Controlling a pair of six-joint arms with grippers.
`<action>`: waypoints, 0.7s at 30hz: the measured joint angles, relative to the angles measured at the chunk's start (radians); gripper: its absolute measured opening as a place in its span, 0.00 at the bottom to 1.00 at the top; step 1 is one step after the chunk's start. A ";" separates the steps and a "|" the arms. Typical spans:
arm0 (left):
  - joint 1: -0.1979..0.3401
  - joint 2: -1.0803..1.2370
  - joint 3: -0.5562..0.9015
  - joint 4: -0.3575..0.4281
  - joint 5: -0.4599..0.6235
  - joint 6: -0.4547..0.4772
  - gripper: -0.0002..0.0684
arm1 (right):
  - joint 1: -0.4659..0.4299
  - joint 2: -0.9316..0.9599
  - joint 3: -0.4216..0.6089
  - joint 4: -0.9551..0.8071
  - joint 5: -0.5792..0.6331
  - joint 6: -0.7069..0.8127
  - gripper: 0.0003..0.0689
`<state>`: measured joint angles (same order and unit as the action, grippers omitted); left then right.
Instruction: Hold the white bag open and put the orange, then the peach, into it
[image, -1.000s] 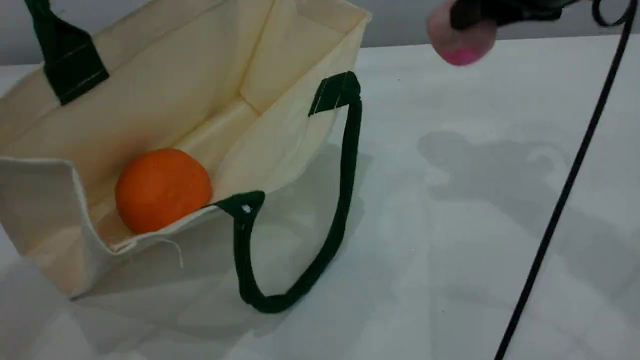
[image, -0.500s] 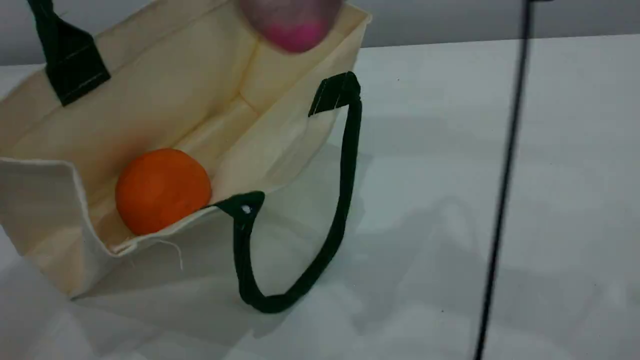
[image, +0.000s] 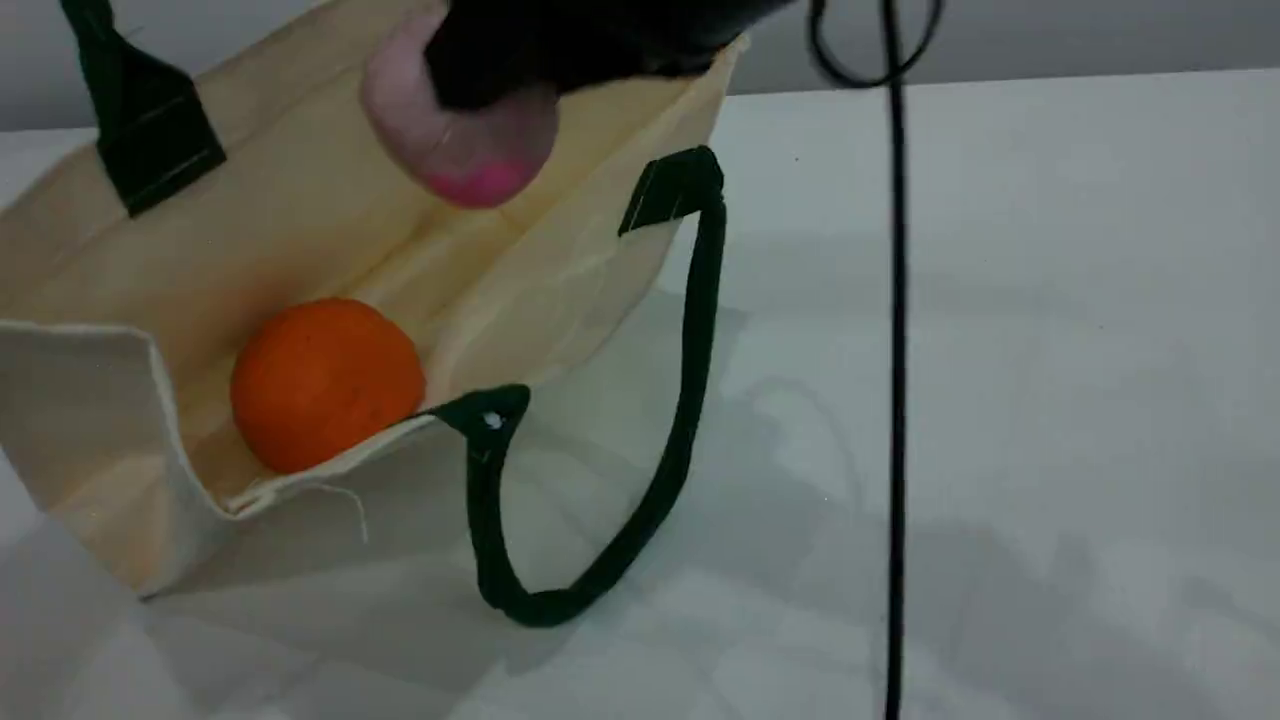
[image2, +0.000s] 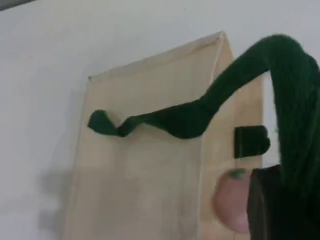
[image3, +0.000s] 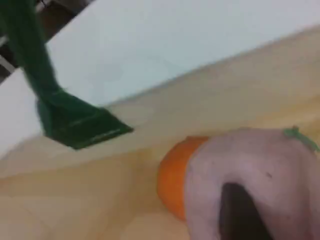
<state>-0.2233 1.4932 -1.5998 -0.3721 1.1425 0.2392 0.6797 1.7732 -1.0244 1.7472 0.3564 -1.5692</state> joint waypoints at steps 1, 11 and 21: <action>0.000 0.000 0.000 0.000 0.000 0.000 0.10 | 0.007 0.024 -0.013 0.000 -0.001 0.000 0.36; 0.000 0.000 0.000 0.000 0.003 0.000 0.10 | 0.040 0.224 -0.151 -0.003 -0.027 -0.002 0.36; 0.000 0.000 0.000 -0.002 0.005 0.000 0.10 | 0.040 0.268 -0.190 -0.003 -0.028 -0.001 0.37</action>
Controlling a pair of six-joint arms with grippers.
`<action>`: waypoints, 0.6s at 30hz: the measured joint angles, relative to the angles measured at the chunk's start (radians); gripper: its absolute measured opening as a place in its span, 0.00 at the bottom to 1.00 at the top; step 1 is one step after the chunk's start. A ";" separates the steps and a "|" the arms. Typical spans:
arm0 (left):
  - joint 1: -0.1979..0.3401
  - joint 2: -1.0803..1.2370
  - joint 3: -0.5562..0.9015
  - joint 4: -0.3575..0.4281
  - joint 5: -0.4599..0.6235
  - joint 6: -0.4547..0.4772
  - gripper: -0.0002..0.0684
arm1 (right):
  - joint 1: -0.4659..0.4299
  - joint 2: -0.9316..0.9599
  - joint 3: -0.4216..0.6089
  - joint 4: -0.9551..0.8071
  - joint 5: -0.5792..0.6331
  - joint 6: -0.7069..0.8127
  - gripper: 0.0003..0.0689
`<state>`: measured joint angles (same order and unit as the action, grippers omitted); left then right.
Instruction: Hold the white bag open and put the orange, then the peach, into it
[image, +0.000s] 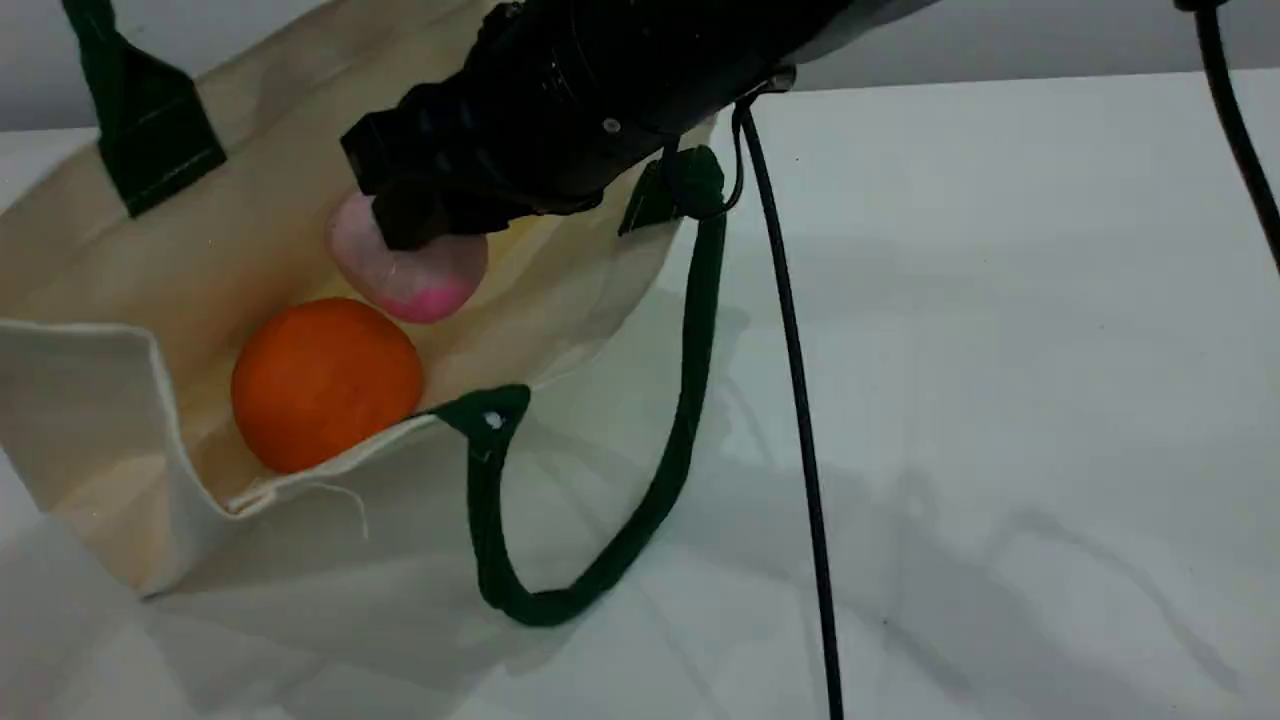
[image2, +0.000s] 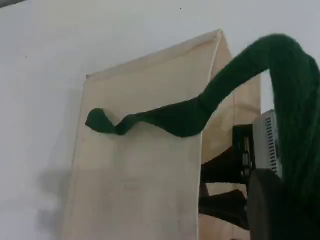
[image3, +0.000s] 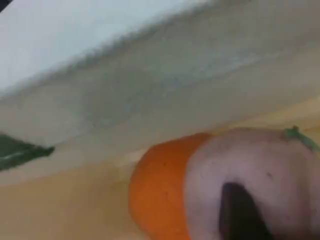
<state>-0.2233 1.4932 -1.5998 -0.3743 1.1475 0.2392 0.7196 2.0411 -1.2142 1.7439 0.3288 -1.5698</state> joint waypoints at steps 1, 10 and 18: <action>0.000 0.000 0.000 0.000 0.000 0.000 0.10 | 0.000 0.000 0.000 0.000 0.006 0.000 0.39; 0.000 0.000 0.000 0.000 0.000 0.000 0.10 | 0.000 -0.021 0.000 0.000 0.016 0.000 0.79; 0.000 0.000 0.000 0.006 -0.001 0.035 0.10 | -0.002 -0.124 0.012 0.001 -0.050 0.000 0.82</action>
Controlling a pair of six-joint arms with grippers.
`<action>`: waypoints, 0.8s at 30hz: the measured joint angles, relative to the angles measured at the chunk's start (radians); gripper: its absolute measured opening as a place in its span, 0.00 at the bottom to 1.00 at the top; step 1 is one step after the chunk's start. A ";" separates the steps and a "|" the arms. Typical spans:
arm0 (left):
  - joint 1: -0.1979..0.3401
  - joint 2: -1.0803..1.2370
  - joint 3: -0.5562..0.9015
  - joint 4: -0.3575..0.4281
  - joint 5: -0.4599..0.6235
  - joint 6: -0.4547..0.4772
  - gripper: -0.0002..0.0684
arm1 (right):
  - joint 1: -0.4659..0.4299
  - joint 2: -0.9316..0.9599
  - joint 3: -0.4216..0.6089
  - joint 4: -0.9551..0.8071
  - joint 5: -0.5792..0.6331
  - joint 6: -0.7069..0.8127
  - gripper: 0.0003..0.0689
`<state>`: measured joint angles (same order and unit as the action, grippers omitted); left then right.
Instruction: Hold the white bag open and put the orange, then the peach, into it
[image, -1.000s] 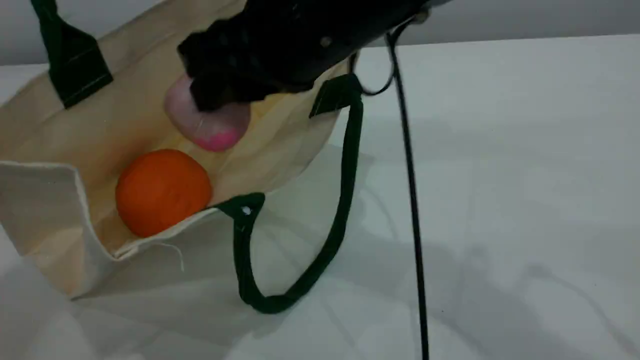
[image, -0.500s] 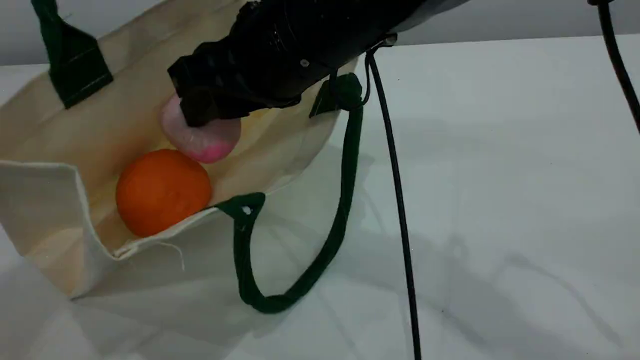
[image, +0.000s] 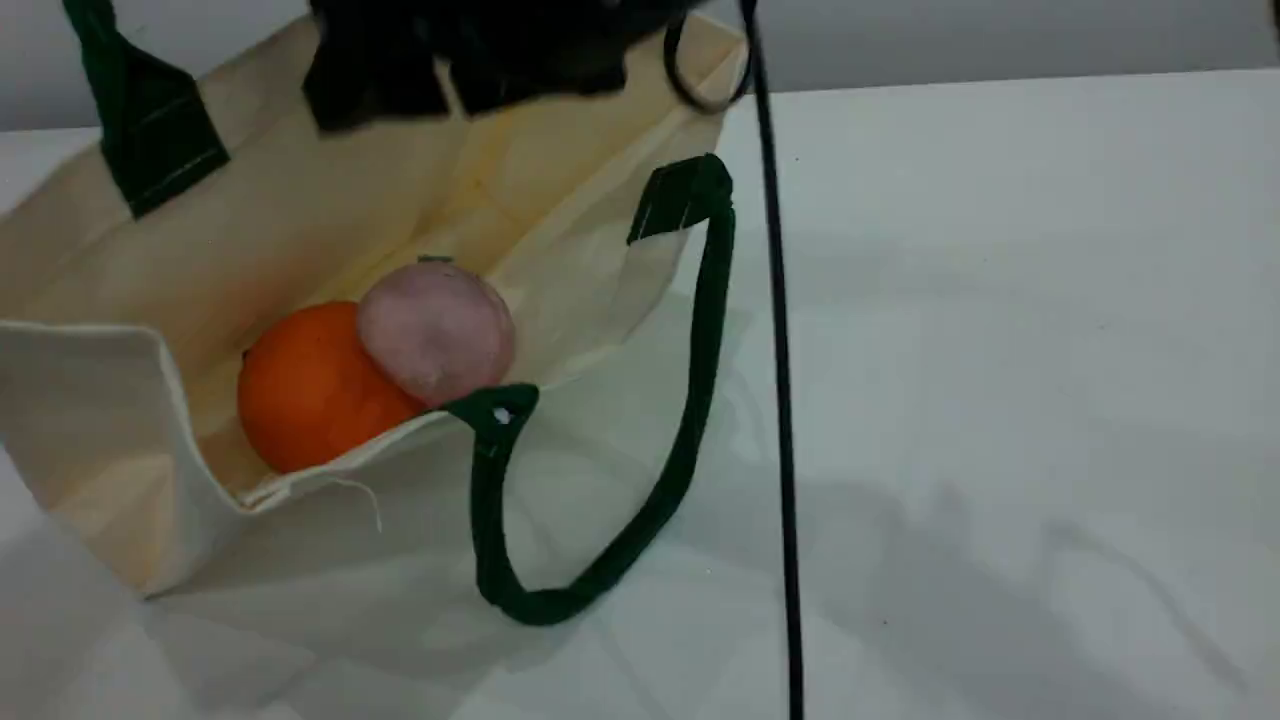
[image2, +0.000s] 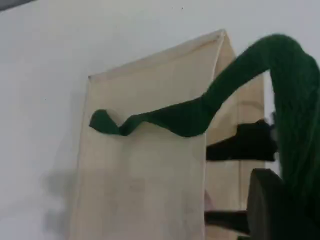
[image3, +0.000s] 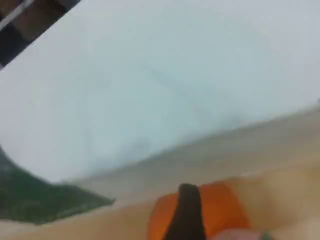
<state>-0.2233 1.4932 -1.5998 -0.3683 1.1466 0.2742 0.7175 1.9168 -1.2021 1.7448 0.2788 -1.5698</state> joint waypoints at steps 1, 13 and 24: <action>0.000 0.000 0.001 0.000 0.000 0.008 0.10 | 0.000 -0.020 0.003 0.001 -0.018 0.000 0.82; 0.000 0.016 0.001 -0.002 -0.019 0.010 0.11 | 0.000 -0.370 0.142 -0.019 -0.284 0.000 0.82; 0.000 0.112 0.001 -0.057 -0.026 0.044 0.36 | 0.000 -0.703 0.306 0.005 -0.425 -0.001 0.82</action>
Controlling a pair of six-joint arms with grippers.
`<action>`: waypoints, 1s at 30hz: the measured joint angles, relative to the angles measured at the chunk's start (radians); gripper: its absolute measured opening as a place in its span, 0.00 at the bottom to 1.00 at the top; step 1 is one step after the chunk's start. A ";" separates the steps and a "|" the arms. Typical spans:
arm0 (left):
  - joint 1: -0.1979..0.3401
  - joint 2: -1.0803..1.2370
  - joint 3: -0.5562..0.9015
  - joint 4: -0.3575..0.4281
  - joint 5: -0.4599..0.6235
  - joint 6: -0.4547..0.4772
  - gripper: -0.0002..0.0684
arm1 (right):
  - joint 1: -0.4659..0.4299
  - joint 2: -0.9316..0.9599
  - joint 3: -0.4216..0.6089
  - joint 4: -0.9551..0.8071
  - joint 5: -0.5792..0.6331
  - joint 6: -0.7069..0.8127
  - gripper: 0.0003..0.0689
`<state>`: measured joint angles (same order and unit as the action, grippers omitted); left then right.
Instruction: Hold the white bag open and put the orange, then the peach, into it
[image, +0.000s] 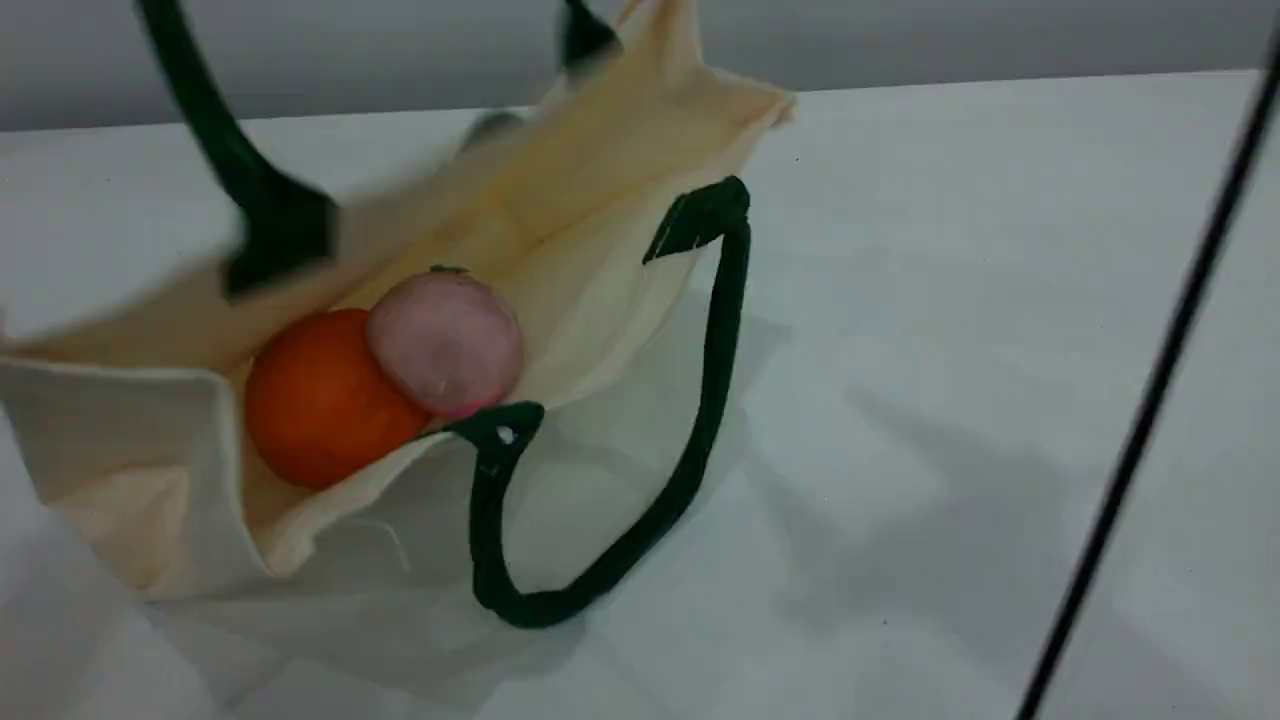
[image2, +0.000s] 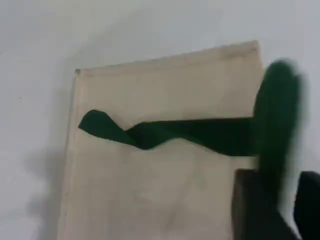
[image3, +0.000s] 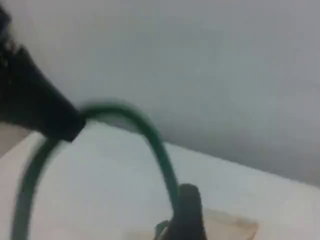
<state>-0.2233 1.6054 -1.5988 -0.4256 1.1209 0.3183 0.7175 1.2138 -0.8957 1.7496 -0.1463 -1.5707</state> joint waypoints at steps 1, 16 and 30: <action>0.000 0.007 0.000 0.000 -0.001 0.000 0.39 | 0.000 -0.023 0.014 0.000 -0.015 0.001 0.82; 0.000 0.112 0.000 -0.058 -0.008 0.046 0.54 | 0.001 -0.217 0.114 -0.003 -0.171 0.000 0.76; -0.115 0.257 0.001 -0.071 -0.045 0.138 0.54 | 0.001 -0.215 0.114 -0.008 -0.084 0.001 0.76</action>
<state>-0.3384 1.8625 -1.5978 -0.4967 1.0761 0.4562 0.7186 0.9991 -0.7821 1.7412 -0.2305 -1.5701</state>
